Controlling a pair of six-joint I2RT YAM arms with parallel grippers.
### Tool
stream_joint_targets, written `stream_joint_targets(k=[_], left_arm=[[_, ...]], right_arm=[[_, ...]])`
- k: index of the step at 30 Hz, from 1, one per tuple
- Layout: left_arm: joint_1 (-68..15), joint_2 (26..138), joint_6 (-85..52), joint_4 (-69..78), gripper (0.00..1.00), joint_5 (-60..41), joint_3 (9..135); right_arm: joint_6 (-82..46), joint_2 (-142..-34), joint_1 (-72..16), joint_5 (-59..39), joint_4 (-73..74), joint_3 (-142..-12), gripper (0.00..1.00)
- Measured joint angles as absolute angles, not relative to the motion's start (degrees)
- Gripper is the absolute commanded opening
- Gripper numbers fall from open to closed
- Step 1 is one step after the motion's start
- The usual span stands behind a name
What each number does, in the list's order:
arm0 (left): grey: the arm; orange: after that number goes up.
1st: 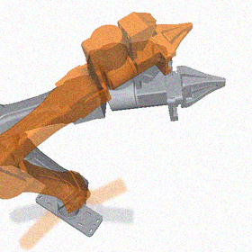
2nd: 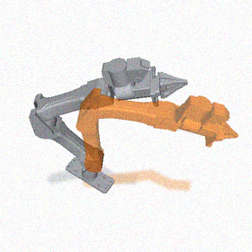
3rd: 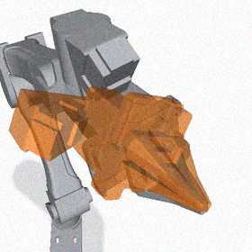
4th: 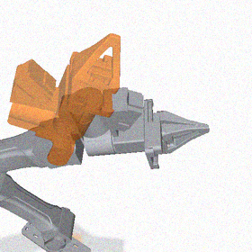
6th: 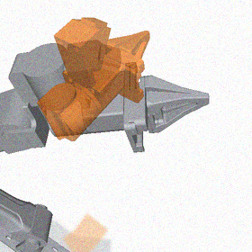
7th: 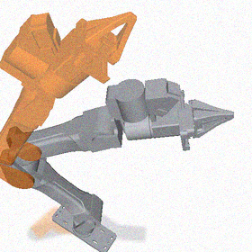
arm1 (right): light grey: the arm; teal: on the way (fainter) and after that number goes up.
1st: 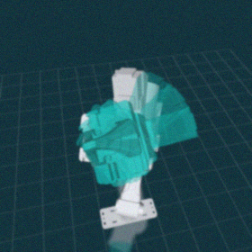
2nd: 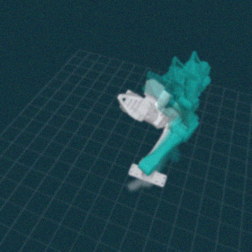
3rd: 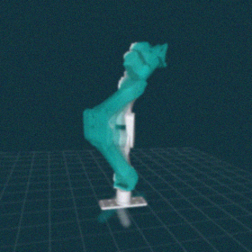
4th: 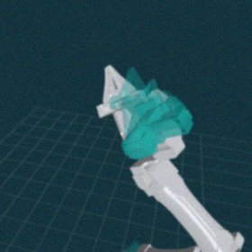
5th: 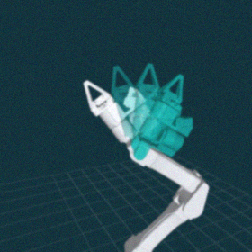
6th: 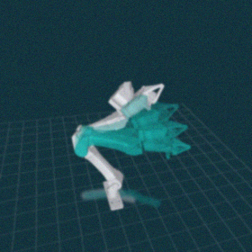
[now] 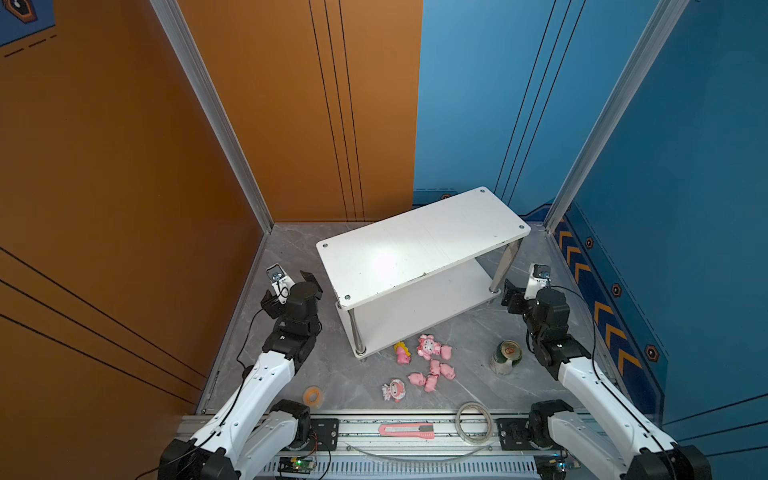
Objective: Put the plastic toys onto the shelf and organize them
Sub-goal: 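Reach both grippers to the nearest metal legs of the white shelf, then grip the shelf legs with both grippers and rotate the shelf square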
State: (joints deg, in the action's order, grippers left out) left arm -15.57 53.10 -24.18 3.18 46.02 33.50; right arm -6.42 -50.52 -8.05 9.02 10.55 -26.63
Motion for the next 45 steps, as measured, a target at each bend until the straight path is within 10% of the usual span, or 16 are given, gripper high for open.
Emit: stream_joint_targets(k=[24,33,35,45], left_arm=[[-45.36,36.91,-37.82,-26.94,0.77,39.77,32.14],[-54.13,33.19,-38.09,-30.98,0.8,39.18,31.99],[-55.66,33.41,-38.39,-32.01,0.98,39.22,32.08],[-62.65,40.14,-39.33,-34.65,0.98,39.59,36.14]], right_arm=[[-4.6,-67.24,-0.99,-9.93,15.11,-39.27,0.59],[-4.91,-71.24,0.08,-14.0,16.05,-42.06,0.47],[-5.45,-71.96,0.19,-14.81,16.32,-42.44,0.44],[-5.39,-74.17,0.6,-15.49,18.0,-43.57,0.31]])
